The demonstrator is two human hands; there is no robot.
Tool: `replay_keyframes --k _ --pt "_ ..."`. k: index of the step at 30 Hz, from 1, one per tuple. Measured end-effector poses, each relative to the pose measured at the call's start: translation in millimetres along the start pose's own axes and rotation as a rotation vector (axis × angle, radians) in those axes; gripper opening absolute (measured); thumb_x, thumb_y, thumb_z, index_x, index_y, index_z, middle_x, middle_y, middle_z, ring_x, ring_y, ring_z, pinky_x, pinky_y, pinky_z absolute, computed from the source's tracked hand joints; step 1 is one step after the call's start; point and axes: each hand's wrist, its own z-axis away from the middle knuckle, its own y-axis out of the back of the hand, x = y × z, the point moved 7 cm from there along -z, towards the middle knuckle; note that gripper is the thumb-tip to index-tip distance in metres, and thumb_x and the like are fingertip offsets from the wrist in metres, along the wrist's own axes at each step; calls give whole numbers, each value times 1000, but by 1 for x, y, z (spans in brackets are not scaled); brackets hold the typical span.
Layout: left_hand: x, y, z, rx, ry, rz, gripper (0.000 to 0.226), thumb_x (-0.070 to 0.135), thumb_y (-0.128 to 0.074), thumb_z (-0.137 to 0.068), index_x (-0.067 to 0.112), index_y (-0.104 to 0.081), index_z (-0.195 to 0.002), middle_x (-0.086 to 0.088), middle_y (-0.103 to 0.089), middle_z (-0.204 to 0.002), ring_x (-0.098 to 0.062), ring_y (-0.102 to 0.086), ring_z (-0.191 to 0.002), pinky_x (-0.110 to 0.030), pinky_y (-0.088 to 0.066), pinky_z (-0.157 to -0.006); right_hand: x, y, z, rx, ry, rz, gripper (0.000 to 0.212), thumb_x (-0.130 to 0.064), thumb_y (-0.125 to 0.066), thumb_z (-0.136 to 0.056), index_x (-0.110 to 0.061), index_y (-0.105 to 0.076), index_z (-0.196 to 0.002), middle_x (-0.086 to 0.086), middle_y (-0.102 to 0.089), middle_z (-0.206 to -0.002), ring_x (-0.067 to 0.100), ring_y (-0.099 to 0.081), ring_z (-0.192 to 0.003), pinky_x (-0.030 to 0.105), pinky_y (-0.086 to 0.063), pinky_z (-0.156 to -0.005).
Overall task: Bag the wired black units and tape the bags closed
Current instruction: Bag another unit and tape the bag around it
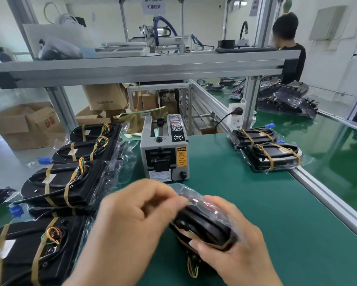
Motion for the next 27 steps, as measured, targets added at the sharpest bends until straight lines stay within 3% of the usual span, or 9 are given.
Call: replay_keyframes --k 2,4,7,16,18,21,27 --pt "-11 13 -7 39 -25 -104 17 48 -71 -67 35 -72 -78 10 -64 -70 -7 -55 -57 -7 -40 -54 2 22 28 97 64 -24 77 -24 -85 -53 -54 -54 -117 -31 -69 -102 -7 -68 -90 1 -46 -75" --pt "-16 9 -9 -27 -65 -180 17 45 -70 -72 35 -71 -85 11 -64 -80 -13 -58 -68 -11 -43 -62 11 31 28 114 67 64 76 -24 -84 -53 -56 -55 -115 -31 -69 -102 -7 -68 -89 0 -46 -74" --pt "-17 -2 -9 -127 -124 -207 17 43 -77 -80 37 -69 -93 14 -62 -89 -12 -60 -75 -17 -45 -65 8 23 28 120 131 -11 73 -23 -83 -53 -54 -57 -114 -27 -71 -102 -4 -69 -90 2 -47 -73" --pt "-1 -17 -13 -199 -212 -106 13 25 -73 -80 34 -76 -89 13 -61 -90 -5 -61 -78 -7 -41 -68 13 25 25 114 128 19 72 -26 -84 -55 -47 -58 -119 -24 -70 -107 0 -70 -91 6 -50 -73" --pt "2 -21 -14 -203 -236 -145 6 24 -70 -84 29 -74 -84 13 -59 -89 -6 -63 -82 -14 -46 -69 9 26 25 130 134 25 70 -32 -81 -56 -44 -57 -121 -23 -69 -109 1 -69 -93 8 -51 -75" --pt "5 -26 -16 -199 -289 -210 12 28 -62 -92 21 -67 -83 11 -55 -90 -12 -63 -82 -30 -51 -69 11 27 24 123 141 20 73 -25 -84 -57 -42 -56 -123 -22 -68 -111 4 -69 -96 12 -53 -78" --pt "21 -33 -20 -146 -412 -426 25 30 -46 -95 16 -63 -82 5 -56 -89 -20 -54 -69 -42 -49 -59 10 30 21 96 123 -1 66 -35 -79 -59 -45 -56 -120 -24 -69 -106 -1 -69 -92 6 -50 -75"
